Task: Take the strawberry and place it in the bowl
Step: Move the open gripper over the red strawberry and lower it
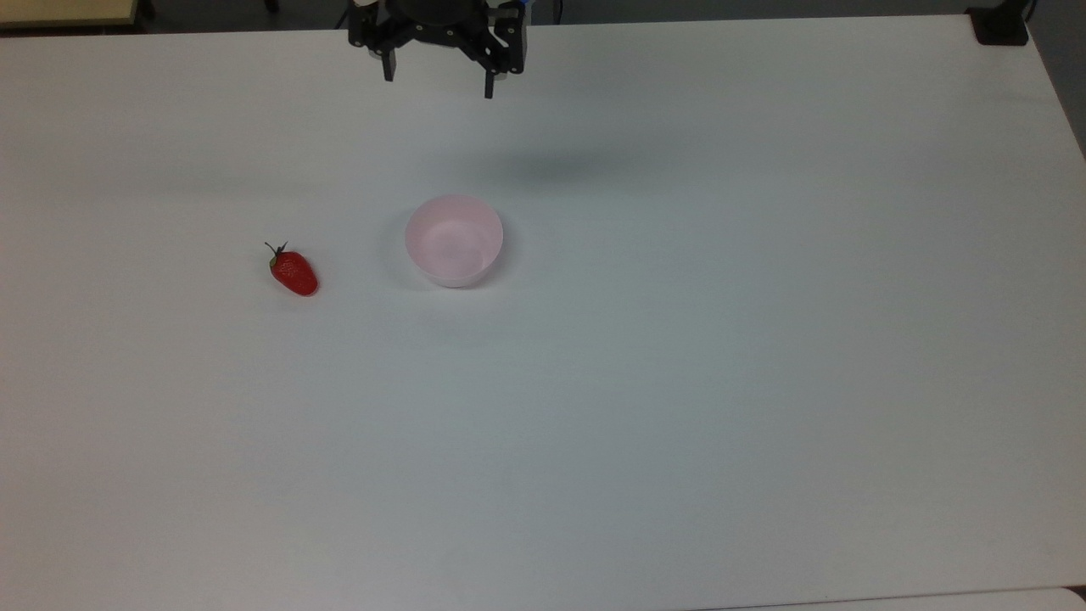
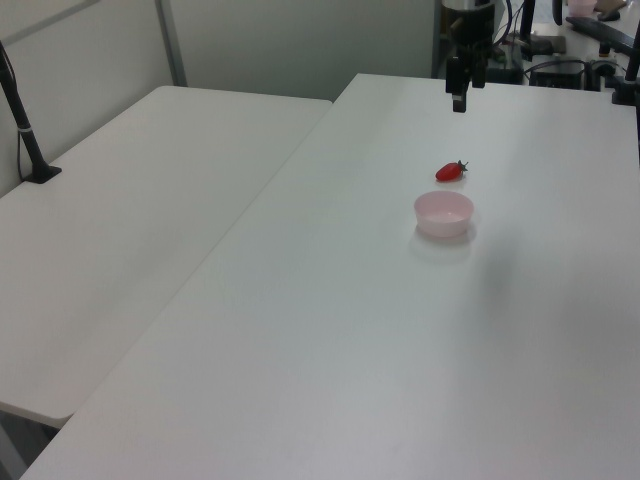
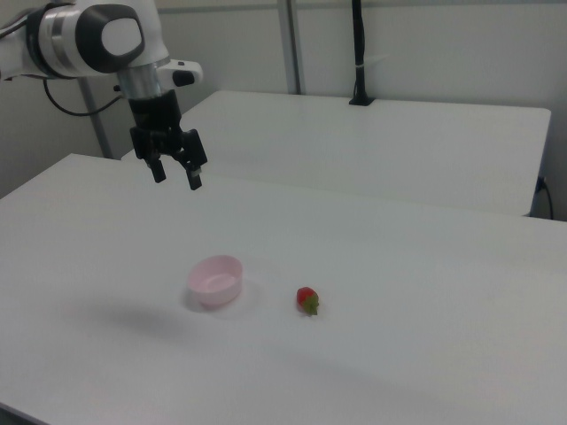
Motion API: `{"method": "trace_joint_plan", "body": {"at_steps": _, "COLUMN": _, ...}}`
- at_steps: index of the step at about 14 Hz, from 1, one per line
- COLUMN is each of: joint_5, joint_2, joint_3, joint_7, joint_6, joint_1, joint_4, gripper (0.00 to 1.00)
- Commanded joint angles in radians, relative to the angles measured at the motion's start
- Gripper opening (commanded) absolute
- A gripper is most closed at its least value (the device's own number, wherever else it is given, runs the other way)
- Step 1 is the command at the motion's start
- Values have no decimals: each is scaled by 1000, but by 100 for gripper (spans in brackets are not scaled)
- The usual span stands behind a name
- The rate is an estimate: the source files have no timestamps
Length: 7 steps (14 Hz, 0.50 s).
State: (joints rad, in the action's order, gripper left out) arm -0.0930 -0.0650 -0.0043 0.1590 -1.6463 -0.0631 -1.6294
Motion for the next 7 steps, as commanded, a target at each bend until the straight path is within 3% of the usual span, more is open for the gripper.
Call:
{"method": "trace_joint_plan", "body": {"at_steps": 1, "joint_5": 12, "joint_2": 10, "joint_3": -8, "joint_7": -140, "joint_6": -9, "joint_1": 72, "joint_4": -10, "gripper": 100}}
{"method": "trace_joint_plan", "body": {"at_steps": 7, "joint_5": 7, "joint_2": -108, "joint_3": -8, "joint_7": -465, "joint_6": -174, "joint_1": 226, "joint_4": -9, "gripper": 100}}
